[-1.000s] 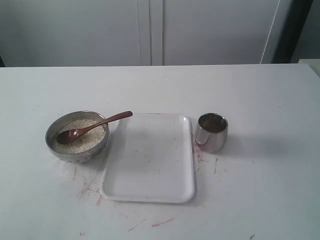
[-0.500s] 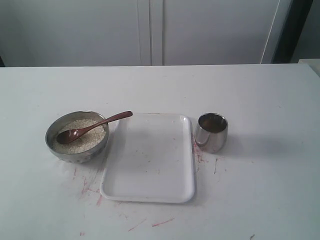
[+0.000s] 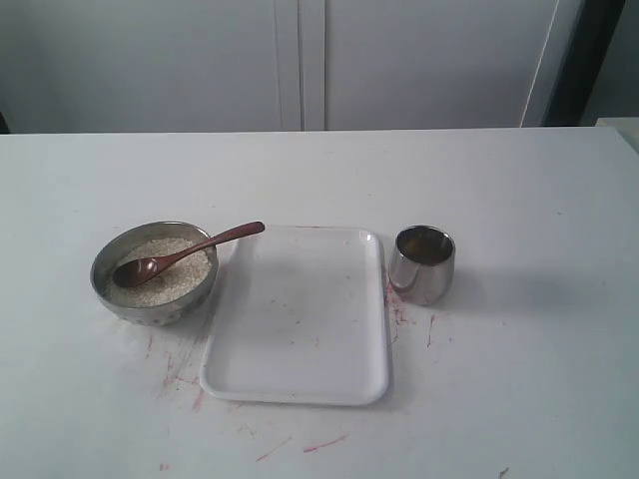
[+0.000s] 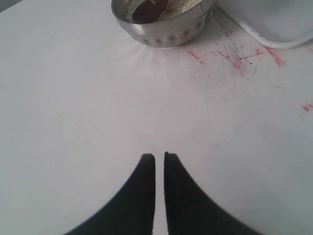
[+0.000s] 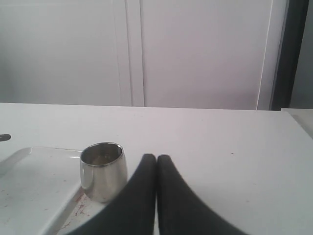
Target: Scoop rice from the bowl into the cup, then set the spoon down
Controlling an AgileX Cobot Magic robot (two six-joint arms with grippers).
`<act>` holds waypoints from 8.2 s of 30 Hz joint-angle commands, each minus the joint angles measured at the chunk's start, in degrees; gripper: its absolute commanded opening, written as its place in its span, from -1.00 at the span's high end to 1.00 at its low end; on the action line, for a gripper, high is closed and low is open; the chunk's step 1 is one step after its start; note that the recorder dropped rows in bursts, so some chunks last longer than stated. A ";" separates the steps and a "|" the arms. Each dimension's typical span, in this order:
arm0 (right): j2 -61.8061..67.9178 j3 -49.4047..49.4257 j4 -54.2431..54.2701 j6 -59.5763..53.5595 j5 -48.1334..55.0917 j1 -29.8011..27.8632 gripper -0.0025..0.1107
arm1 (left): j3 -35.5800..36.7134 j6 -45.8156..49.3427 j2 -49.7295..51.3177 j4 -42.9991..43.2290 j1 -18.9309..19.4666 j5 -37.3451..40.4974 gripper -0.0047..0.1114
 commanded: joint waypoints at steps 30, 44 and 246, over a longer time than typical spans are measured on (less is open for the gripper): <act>-0.26 0.30 13.21 68.94 -11.83 0.41 0.96 | 0.53 -0.33 -0.17 0.00 -0.40 2.37 0.67; -0.26 0.30 -1.98 82.76 -52.25 3.95 0.96 | 0.53 -0.33 -0.17 0.00 -0.40 2.37 0.67; 124.48 -100.23 -8.40 -60.28 31.38 33.65 0.05 | 0.53 -0.33 -0.17 0.00 -0.40 2.37 0.67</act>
